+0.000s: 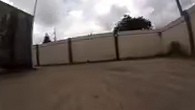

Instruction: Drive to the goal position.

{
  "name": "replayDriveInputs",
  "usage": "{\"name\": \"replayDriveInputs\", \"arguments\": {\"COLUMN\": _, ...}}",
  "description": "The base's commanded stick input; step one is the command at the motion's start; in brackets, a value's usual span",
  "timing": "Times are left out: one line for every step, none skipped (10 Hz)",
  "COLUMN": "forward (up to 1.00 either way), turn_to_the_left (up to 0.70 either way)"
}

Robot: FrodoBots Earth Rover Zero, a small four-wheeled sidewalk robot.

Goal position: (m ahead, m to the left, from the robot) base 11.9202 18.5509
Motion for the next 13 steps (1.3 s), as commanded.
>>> {"name": "replayDriveInputs", "arguments": {"forward": 0.3, "turn_to_the_left": 0.0}}
{"name": "replayDriveInputs", "arguments": {"forward": 0.3, "turn_to_the_left": 0.0}}
{"name": "replayDriveInputs", "arguments": {"forward": 0.3, "turn_to_the_left": 0.0}}
{"name": "replayDriveInputs", "arguments": {"forward": 0.3, "turn_to_the_left": 0.0}}
{"name": "replayDriveInputs", "arguments": {"forward": 0.3, "turn_to_the_left": 0.0}}
{"name": "replayDriveInputs", "arguments": {"forward": 0.3, "turn_to_the_left": 0.0}}
{"name": "replayDriveInputs", "arguments": {"forward": 0.3, "turn_to_the_left": 0.0}}
{"name": "replayDriveInputs", "arguments": {"forward": 0.3, "turn_to_the_left": 0.0}}
{"name": "replayDriveInputs", "arguments": {"forward": 0.3, "turn_to_the_left": 0.0}}
{"name": "replayDriveInputs", "arguments": {"forward": 0.3, "turn_to_the_left": 0.0}}
{"name": "replayDriveInputs", "arguments": {"forward": 0.3, "turn_to_the_left": 0.0}}
{"name": "replayDriveInputs", "arguments": {"forward": 0.3, "turn_to_the_left": 0.0}}
{"name": "replayDriveInputs", "arguments": {"forward": 0.3, "turn_to_the_left": 0.0}}
